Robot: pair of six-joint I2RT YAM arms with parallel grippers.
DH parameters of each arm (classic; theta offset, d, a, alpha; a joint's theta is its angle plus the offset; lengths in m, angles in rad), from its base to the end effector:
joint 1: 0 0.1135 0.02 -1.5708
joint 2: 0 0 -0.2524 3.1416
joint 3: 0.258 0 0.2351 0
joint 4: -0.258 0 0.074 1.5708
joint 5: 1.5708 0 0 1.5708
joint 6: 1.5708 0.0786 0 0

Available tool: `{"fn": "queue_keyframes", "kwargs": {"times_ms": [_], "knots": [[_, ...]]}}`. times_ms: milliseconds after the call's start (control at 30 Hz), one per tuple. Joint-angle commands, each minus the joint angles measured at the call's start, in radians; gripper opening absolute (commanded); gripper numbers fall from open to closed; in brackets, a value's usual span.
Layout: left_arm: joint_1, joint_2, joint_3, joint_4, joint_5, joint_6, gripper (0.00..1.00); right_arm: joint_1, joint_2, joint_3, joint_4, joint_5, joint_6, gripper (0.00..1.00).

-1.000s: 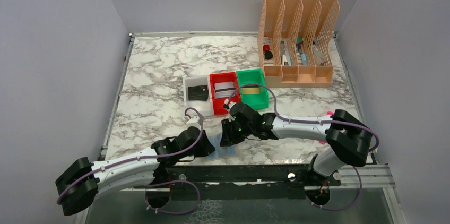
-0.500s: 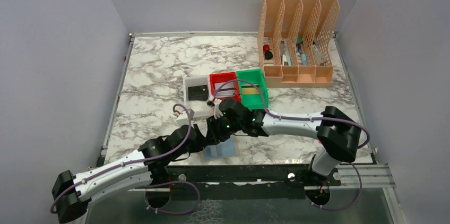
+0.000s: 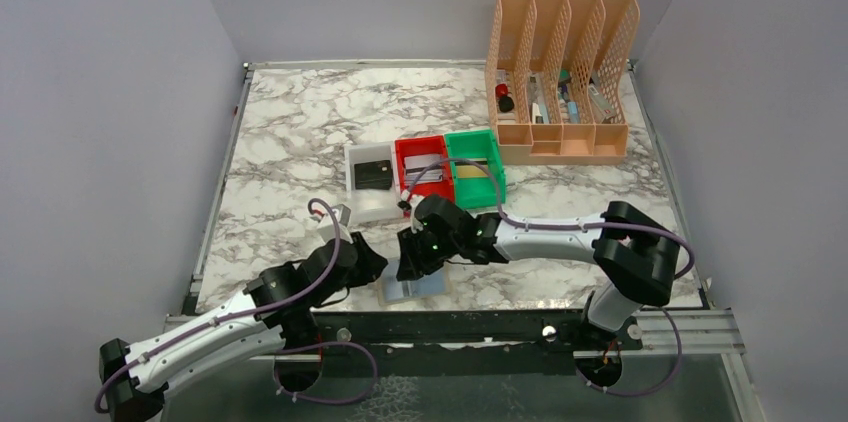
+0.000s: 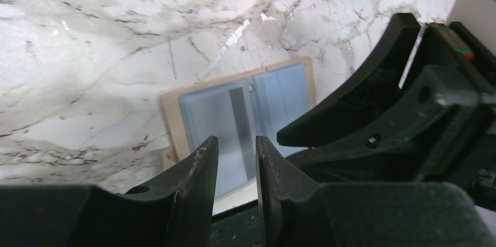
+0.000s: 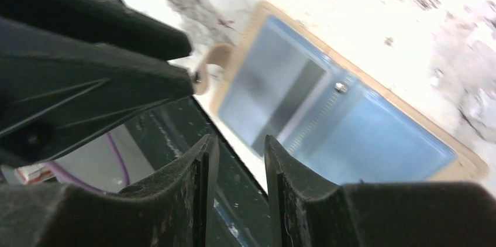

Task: Take the credit cards out of the card holder

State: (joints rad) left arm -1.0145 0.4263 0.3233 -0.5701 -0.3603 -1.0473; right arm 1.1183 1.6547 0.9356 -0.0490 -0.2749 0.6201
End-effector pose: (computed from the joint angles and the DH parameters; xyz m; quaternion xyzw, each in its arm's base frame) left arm 0.0963 -0.1024 0.1622 -0.0923 0.8850 -0.2832 0.3579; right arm 0.1379 0.3325 0.1564 -0.2767 0.8705 0.3770 0.1534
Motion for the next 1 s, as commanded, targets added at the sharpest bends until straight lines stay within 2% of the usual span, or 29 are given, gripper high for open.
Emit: {"fn": "queue_keyframes", "kwargs": {"times_ms": [0,167,333,433,600,800,967], "knots": [[0.001,0.049,0.006,0.128,0.128,0.081,0.34,0.006,-0.032,-0.066,-0.012,0.111,0.034,0.4],[0.001,0.153,-0.047,0.259,0.229,0.081,0.36,0.005,-0.022,-0.13,0.073,0.069,0.074,0.4],[0.001,0.223,-0.053,0.261,0.227,0.071,0.36,0.005,-0.008,-0.149,0.123,0.025,0.088,0.42],[0.001,0.21,-0.06,0.234,0.164,0.026,0.34,0.005,-0.007,-0.118,0.095,0.043,0.042,0.43],[0.001,0.166,-0.034,0.109,0.01,-0.056,0.33,0.033,-0.011,-0.031,-0.062,0.225,-0.03,0.44],[0.002,0.132,0.007,-0.063,-0.213,-0.161,0.34,0.103,0.028,0.069,-0.163,0.399,-0.073,0.47],[0.002,0.146,0.026,-0.114,-0.287,-0.188,0.35,0.162,0.081,0.131,-0.192,0.473,-0.086,0.5]]}}
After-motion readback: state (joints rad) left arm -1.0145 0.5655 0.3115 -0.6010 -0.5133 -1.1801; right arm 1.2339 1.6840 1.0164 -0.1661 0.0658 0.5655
